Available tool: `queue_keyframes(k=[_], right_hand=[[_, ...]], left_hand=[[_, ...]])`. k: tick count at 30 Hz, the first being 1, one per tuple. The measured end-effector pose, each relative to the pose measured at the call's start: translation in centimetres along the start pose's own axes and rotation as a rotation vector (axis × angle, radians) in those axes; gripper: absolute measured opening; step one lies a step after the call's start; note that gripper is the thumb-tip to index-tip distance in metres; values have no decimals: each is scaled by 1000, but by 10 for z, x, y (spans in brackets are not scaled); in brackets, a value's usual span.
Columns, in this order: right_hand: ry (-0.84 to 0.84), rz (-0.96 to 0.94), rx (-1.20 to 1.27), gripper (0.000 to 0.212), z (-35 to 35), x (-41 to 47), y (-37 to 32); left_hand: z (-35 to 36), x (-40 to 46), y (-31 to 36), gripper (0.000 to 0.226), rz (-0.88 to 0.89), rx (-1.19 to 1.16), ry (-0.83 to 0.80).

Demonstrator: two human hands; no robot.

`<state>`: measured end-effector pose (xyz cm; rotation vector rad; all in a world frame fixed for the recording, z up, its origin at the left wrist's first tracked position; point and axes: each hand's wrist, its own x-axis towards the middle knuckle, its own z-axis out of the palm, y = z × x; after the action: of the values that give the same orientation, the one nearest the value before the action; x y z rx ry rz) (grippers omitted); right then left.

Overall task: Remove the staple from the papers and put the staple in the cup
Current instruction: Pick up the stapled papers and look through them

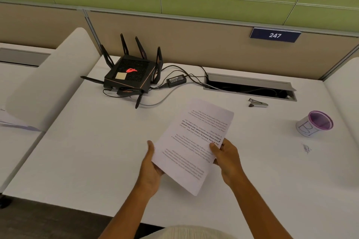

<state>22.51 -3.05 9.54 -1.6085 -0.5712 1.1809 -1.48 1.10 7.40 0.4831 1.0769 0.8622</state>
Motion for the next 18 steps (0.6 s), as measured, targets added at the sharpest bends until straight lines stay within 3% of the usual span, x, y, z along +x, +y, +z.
queue_keyframes(k=[3, 9, 13, 18], right_hand=[[-3, -25, -91, 22, -9, 5, -10], [-17, -111, -114, 25, -10, 7, -22], [-18, -189, -66, 31, -3, 1, -27], [28, -286, -31, 37, -5, -5, -26]], left_hand=[[-21, 12, 19, 83, -13, 53, -119], [13, 15, 48, 51, 112, 484, -160], [42, 19, 53, 23, 250, 473, -117], [51, 16, 48, 24, 334, 441, -92]])
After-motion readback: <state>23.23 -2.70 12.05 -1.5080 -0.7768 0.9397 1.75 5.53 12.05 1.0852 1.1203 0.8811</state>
